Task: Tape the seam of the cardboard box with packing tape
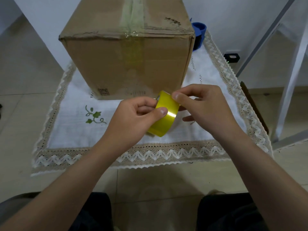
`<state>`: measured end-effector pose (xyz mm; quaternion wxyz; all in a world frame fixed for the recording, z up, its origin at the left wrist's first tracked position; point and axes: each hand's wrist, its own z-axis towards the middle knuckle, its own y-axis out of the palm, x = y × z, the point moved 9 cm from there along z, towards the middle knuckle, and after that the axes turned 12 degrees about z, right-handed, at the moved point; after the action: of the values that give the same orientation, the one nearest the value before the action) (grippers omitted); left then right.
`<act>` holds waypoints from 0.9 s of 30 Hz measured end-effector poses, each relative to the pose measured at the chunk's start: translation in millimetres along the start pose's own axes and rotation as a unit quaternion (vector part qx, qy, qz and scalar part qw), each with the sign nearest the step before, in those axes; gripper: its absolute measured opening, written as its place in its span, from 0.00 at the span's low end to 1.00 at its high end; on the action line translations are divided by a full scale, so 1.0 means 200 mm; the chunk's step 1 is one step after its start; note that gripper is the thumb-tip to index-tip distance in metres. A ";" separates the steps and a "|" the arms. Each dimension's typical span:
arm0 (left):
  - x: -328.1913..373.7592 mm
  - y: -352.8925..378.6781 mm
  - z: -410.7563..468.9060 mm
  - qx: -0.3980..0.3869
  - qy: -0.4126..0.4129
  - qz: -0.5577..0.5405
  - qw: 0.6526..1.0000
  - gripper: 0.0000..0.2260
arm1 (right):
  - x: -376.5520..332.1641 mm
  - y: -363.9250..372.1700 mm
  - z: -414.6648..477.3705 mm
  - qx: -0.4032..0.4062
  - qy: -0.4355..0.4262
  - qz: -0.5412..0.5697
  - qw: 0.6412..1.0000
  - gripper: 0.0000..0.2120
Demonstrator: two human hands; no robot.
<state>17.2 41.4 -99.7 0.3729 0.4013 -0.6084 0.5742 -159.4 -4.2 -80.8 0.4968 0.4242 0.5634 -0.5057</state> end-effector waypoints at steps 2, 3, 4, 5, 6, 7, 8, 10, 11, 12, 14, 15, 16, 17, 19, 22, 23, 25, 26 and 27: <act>-0.02 -0.03 -0.01 0.003 0.003 0.017 1.000 0.02 | 0.03 0.02 0.01 -0.017 0.019 0.004 1.000 0.07; -0.02 -0.03 -0.02 0.006 0.002 0.022 1.000 0.01 | 0.04 0.03 0.01 -0.023 0.023 0.003 0.999 0.06; -0.02 -0.04 -0.02 0.009 0.000 0.024 1.000 0.01 | 0.04 0.03 0.01 -0.027 0.023 -0.002 0.999 0.06; -0.02 -0.04 -0.03 0.013 -0.003 0.027 1.000 0.01 | 0.03 0.04 0.02 -0.031 0.018 -0.008 0.999 0.06; -0.02 -0.04 -0.03 0.017 -0.006 0.031 0.999 0.02 | 0.02 0.05 0.02 -0.034 0.012 -0.012 0.999 0.07; -0.02 -0.04 -0.03 0.019 -0.012 0.033 0.999 0.03 | 0.01 0.06 0.03 -0.037 0.003 -0.016 0.999 0.07; -0.03 -0.03 -0.02 0.019 -0.017 0.031 0.999 0.04 | 0.00 0.06 0.03 -0.037 -0.007 -0.021 0.999 0.07; -0.03 -0.02 0.00 0.011 -0.029 0.020 0.999 0.06 | -0.01 0.06 0.05 -0.037 -0.030 -0.033 0.998 0.06; -0.03 -0.01 0.00 0.006 -0.036 0.015 0.999 0.09 | -0.02 0.06 0.06 -0.037 -0.040 -0.039 0.998 0.06; -0.03 0.00 0.00 0.001 -0.042 0.013 0.999 0.11 | -0.03 0.07 0.06 -0.036 -0.050 -0.044 0.997 0.06; -0.02 0.02 0.00 -0.015 -0.047 0.026 0.998 0.14 | -0.05 0.07 0.06 -0.033 -0.070 -0.056 0.995 0.06; -0.02 0.02 0.00 -0.022 -0.049 0.033 0.998 0.16 | -0.06 0.08 0.06 -0.032 -0.081 -0.065 0.994 0.07; -0.01 0.03 0.00 -0.027 -0.052 0.035 0.998 0.17 | -0.07 0.09 0.05 -0.030 -0.094 -0.077 0.992 0.07; -0.01 0.03 0.00 -0.028 -0.058 0.033 0.997 0.17 | -0.09 0.09 0.05 -0.025 -0.113 -0.095 0.989 0.07; -0.01 0.03 0.00 -0.020 -0.067 0.033 0.997 0.16 | -0.11 0.11 0.04 -0.011 -0.160 -0.144 0.977 0.06; 0.00 0.03 0.00 -0.011 -0.069 0.026 0.997 0.19 | -0.13 0.12 0.01 0.005 -0.214 -0.194 0.957 0.04; 0.01 0.04 0.00 -0.007 -0.068 0.026 0.997 0.23 | -0.13 0.13 0.00 0.011 -0.228 -0.203 0.952 0.04; 0.02 0.04 0.00 0.001 -0.063 0.030 0.998 0.33 | -0.14 0.13 -0.02 0.020 -0.255 -0.218 0.942 0.04; 0.03 0.04 0.00 0.002 -0.061 0.034 0.998 0.35 | -0.15 0.13 -0.03 0.023 -0.267 -0.223 0.937 0.04; 0.05 0.04 0.00 0.002 -0.061 0.036 0.997 0.36 | -0.15 0.13 -0.04 0.026 -0.278 -0.227 0.933 0.04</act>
<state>7.0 40.8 -94.3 0.3136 0.4141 -0.6430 0.5628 -130.5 8.1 -55.0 0.4944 0.1407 0.4705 -0.7172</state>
